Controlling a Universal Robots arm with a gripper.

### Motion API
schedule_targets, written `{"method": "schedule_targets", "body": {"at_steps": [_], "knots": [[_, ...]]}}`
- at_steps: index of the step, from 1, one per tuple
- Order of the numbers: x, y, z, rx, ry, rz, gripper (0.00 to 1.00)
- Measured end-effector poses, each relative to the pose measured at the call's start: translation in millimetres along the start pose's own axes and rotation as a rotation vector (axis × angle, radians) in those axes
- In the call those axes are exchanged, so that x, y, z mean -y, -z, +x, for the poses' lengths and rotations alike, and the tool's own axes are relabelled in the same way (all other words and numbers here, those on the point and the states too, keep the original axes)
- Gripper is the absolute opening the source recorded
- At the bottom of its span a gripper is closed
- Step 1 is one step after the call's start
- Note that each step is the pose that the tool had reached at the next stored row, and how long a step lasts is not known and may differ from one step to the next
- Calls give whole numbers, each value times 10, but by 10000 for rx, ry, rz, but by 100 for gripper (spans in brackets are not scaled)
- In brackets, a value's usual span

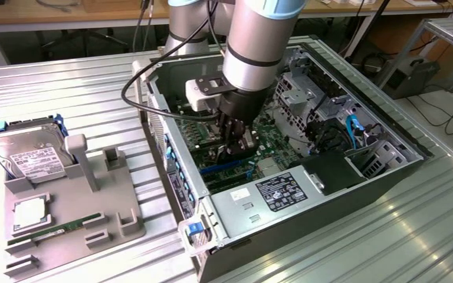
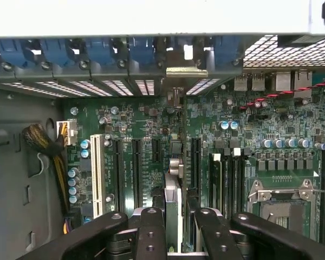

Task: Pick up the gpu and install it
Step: 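Insert the gpu into the slot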

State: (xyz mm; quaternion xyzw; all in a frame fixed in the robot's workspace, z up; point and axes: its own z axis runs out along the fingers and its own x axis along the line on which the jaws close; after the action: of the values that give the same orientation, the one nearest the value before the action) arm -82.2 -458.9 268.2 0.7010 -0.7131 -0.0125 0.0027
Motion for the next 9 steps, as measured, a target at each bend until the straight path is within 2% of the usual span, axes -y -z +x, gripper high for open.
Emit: {"method": "schedule_targets", "body": {"at_steps": [9], "knots": [[-25, -76, -28, 1, 26, 0, 26]]}}
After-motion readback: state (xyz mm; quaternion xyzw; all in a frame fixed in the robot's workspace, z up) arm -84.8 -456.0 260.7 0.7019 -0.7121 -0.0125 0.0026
